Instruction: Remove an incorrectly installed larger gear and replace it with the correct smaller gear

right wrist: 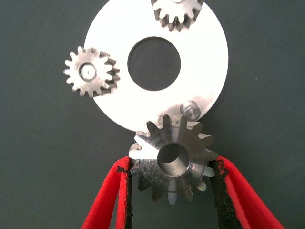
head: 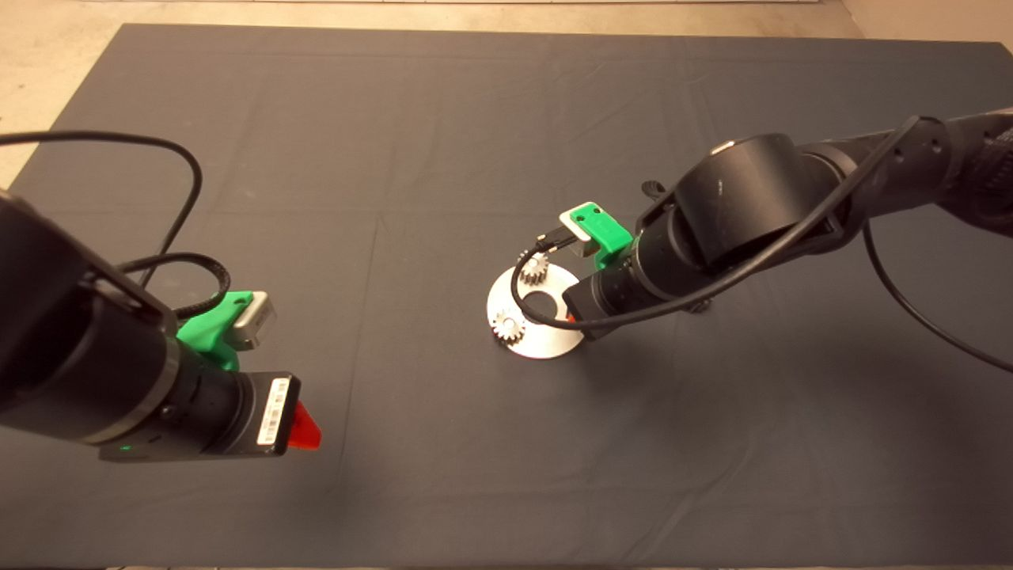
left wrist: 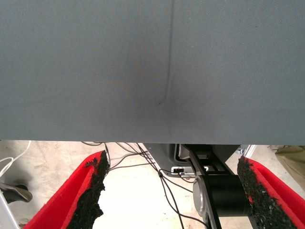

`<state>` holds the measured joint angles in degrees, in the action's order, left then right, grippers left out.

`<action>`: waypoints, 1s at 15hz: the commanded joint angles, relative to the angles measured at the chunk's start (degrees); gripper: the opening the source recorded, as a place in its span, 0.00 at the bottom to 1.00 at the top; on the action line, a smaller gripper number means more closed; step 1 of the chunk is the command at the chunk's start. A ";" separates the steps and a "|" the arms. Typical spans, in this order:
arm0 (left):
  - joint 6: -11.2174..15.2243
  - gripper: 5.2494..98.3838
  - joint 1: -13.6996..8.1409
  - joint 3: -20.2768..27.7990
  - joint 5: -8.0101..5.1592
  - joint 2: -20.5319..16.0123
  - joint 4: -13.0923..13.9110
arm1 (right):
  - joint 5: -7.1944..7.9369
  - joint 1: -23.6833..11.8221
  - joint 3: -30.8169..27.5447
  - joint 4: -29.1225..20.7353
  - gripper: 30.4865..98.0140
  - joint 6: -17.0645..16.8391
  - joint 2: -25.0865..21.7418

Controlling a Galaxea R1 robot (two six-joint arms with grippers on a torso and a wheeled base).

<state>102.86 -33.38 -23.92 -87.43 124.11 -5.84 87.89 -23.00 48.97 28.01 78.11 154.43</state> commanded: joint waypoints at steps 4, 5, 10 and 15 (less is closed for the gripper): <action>0.14 0.68 -0.73 0.64 -7.57 -0.23 -1.46 | 7.11 3.45 -1.52 18.17 0.06 0.56 -0.06; 0.14 0.68 -0.73 0.55 -7.57 -0.28 -1.46 | 7.11 4.33 -1.67 19.47 0.06 0.56 -0.19; 0.61 0.68 -0.64 0.64 -7.57 -0.31 -2.51 | 7.11 7.70 -2.85 21.30 0.05 0.56 -0.93; 4.05 0.68 -0.46 1.26 -7.57 0.16 -4.57 | 7.11 7.62 -4.90 21.30 0.05 -0.50 -4.55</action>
<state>104.02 -33.38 -23.84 -87.43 124.09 -7.85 87.85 -14.77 46.54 46.08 78.28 153.08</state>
